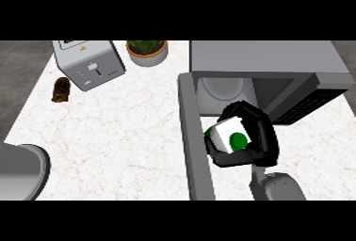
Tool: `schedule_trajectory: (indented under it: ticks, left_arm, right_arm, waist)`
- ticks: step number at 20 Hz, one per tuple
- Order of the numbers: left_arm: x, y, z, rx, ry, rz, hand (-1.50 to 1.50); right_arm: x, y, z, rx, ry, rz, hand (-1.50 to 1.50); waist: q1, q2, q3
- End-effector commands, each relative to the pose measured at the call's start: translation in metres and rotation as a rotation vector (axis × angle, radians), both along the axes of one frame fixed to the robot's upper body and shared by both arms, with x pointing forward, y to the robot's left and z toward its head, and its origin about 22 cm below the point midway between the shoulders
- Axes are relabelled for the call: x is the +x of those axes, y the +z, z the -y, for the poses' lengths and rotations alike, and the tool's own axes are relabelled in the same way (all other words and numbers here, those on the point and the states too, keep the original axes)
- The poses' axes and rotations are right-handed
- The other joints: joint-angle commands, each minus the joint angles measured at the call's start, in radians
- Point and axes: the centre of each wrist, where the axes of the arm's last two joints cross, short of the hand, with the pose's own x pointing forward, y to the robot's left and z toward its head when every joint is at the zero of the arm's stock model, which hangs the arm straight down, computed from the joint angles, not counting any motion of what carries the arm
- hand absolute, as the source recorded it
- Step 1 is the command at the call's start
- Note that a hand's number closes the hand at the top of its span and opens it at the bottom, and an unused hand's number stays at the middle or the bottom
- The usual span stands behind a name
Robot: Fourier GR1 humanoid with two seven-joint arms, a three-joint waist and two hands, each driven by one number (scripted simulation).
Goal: Pick up the milk, place it into the microwave and close the microwave
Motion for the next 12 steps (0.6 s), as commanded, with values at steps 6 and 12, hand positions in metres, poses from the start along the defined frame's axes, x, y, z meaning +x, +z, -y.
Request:
schedule_trajectory:
  ticks: [6,12]
  left_arm:
    - [-0.003,0.006,-0.005,-0.006,-0.022,-0.017,-1.5]
    - [0.019,0.002,-0.011,-0.006,-0.024,0.003,-1.5]
  right_arm:
    - [0.067,-0.013,-0.008,-0.114,-0.171,-0.076,1.5]
    - [0.095,-0.029,0.002,-0.094,-0.201,-0.105,1.5]
  waist:
    - [0.01,0.004,0.001]
    - [0.003,0.005,0.001]
